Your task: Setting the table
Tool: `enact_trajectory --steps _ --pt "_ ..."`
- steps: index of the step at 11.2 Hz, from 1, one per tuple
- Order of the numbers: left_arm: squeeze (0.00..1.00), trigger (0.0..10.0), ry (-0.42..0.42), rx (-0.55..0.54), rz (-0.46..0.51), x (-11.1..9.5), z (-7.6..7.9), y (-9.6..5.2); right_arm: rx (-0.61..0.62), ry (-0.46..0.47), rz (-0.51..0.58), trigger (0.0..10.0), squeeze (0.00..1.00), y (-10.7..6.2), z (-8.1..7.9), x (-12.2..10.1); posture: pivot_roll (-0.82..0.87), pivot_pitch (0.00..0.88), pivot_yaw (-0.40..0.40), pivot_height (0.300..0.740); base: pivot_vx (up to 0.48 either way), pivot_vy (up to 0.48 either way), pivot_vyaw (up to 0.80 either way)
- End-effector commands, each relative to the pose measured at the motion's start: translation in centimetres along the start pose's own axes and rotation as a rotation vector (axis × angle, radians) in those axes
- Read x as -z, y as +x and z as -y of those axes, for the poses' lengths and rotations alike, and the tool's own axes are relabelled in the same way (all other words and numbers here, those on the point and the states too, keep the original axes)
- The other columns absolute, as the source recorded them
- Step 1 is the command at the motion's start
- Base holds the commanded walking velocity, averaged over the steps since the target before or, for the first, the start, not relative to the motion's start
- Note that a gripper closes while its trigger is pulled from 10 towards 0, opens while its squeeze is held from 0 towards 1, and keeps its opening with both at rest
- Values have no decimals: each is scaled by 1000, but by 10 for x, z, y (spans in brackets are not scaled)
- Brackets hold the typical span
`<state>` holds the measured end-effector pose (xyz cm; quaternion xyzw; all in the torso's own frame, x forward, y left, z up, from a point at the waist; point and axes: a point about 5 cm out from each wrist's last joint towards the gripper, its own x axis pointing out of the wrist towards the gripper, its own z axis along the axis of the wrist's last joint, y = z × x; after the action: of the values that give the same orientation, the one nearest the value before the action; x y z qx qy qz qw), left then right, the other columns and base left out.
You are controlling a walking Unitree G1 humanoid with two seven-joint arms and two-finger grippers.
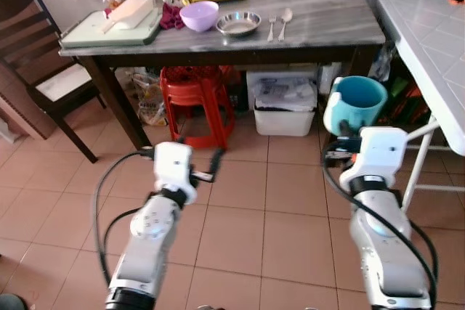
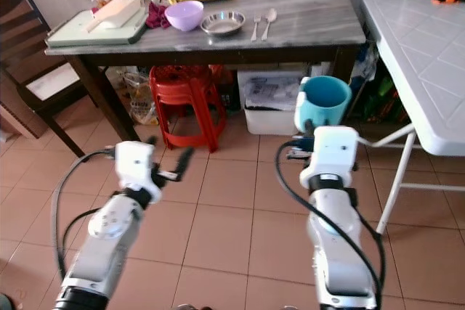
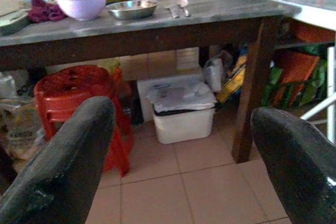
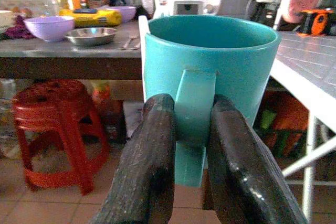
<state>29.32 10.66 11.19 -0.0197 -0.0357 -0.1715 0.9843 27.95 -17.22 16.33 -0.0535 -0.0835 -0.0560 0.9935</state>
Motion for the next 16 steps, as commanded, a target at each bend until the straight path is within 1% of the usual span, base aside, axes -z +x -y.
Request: enact_trajectory --steps 1,6,9,11,12,16 --pt "0 10000 7 11 22 -5 -3 0 -3 1 25 10000 0 0 -2 -4 -103 98 121 740 0 0 0" --pt "0 10000 -5 40 28 -5 1 1 4 -4 30 10000 0 2 -2 -5 -106 92 125 740 335 0 0" --pt "0 10000 -11 59 29 -5 3 1 15 -15 30 10000 0 2 -1 -5 -110 94 127 740 426 0 0" --pt "0 10000 -4 62 27 -4 0 0 20 -11 32 10000 0 2 0 -5 -110 95 127 740 439 0 466" --pt "0 10000 -3 62 26 -4 0 0 22 -11 32 10000 0 2 0 -5 -111 95 127 740 442 0 0" --pt "0 10000 -12 77 27 -4 4 0 26 -15 34 10000 0 2 1 -6 -112 95 124 740 444 0 0"
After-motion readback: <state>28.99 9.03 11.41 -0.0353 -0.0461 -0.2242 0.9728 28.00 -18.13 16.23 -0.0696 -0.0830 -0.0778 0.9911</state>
